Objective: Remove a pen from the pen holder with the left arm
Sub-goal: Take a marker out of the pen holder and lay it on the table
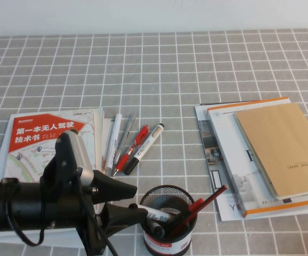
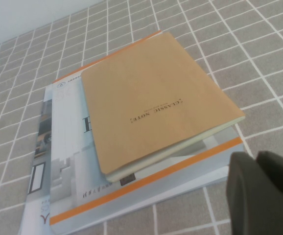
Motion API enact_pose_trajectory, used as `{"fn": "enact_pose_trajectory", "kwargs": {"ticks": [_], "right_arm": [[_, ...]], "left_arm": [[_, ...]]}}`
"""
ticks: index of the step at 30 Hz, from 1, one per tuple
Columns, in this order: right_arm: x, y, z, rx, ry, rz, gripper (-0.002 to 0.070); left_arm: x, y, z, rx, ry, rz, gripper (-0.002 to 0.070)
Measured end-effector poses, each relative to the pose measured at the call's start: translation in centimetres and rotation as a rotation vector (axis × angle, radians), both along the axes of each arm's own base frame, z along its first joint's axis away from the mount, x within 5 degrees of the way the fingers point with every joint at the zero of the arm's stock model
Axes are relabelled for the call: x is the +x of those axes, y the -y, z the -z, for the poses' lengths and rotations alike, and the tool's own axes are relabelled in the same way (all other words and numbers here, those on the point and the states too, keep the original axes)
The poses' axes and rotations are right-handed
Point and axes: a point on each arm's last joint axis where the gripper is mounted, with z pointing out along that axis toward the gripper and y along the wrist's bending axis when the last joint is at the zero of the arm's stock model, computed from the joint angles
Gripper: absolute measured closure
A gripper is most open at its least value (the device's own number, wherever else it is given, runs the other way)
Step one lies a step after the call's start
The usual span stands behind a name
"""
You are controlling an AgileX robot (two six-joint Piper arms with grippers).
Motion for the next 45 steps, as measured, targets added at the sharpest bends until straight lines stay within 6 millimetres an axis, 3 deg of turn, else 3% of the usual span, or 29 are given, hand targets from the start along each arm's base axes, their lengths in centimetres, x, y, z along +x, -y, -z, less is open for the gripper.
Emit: {"fn": "enact_pose_trajectory", "kwargs": {"ticks": [12, 16, 20, 28, 38, 45], "right_arm": [[0.0, 0.0, 0.0, 0.000, 0.000, 0.000, 0.0689], [0.0, 0.0, 0.0, 0.000, 0.000, 0.000, 0.0689], [0.0, 0.0, 0.0, 0.000, 0.000, 0.000, 0.0689], [0.0, 0.0, 0.0, 0.000, 0.000, 0.000, 0.0689], [0.0, 0.0, 0.0, 0.000, 0.000, 0.000, 0.0689], [0.0, 0.0, 0.0, 0.000, 0.000, 0.000, 0.0689]], "left_arm": [[0.4, 0.1, 1.0, 0.015, -0.013, 0.014, 0.0329], [0.4, 0.1, 0.9, 0.012, -0.010, 0.011, 0.0408], [0.5, 0.1, 0.9, 0.011, -0.009, 0.010, 0.0566], [0.2, 0.3, 0.2, -0.045, -0.008, 0.032, 0.0560], [-0.5, 0.0, -5.6, -0.050, 0.149, 0.024, 0.0560], [-1.8, -1.0, -10.3, -0.023, 0.283, -0.096, 0.0560]]}}
